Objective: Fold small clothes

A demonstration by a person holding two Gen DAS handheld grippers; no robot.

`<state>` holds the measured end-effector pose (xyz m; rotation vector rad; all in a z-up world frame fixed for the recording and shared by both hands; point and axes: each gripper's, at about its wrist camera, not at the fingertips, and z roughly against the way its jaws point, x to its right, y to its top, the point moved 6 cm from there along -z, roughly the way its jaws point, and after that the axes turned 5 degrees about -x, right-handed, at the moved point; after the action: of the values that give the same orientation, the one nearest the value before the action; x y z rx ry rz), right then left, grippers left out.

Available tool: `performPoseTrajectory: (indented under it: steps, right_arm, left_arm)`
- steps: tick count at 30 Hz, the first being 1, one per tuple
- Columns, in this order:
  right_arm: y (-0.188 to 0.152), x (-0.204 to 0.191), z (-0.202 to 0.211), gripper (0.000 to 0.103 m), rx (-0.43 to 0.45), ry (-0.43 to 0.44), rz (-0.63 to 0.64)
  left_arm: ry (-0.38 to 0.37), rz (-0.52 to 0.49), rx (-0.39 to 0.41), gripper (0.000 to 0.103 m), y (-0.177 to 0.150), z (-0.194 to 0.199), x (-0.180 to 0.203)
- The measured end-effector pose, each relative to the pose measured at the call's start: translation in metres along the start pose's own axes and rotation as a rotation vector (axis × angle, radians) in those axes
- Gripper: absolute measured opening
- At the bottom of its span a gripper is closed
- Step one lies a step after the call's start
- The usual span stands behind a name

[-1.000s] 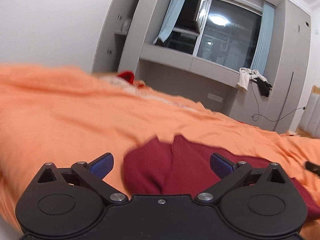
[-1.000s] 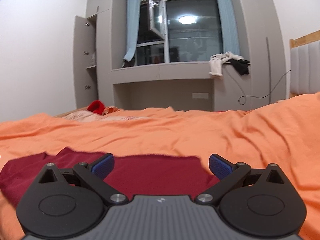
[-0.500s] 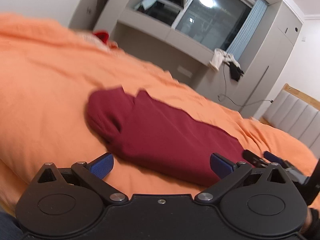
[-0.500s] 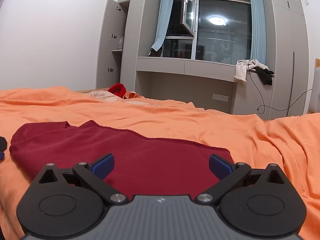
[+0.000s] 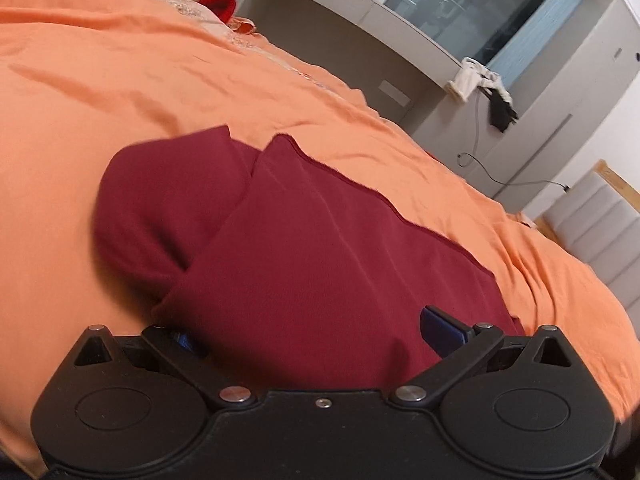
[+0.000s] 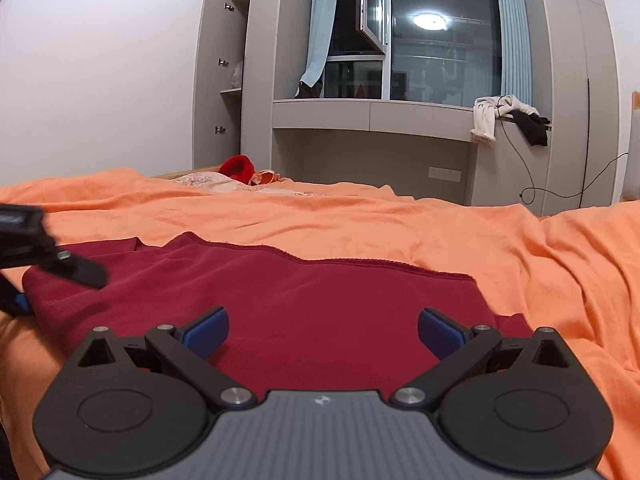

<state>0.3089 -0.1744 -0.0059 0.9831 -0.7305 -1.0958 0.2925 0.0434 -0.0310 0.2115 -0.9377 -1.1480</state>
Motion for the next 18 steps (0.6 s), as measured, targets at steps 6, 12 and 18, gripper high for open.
performPoseTrajectory:
  steps: [6,12,18]
  right_arm:
    - [-0.015,-0.016,-0.013,0.103,-0.038,-0.016,0.046]
    - [-0.030,-0.020,-0.017,0.103,-0.027,-0.027,0.048]
    - [-0.033,-0.017,-0.016,0.103,-0.021,-0.013,0.027]
  left_arm:
    - [-0.013,0.024,0.060,0.102,0.003,-0.007,-0.006]
    - [0.001,-0.011,0.068,0.102,-0.003,-0.002,-0.008]
    - [0.032,-0.068,0.061,0.102,-0.008,-0.002,-0.005]
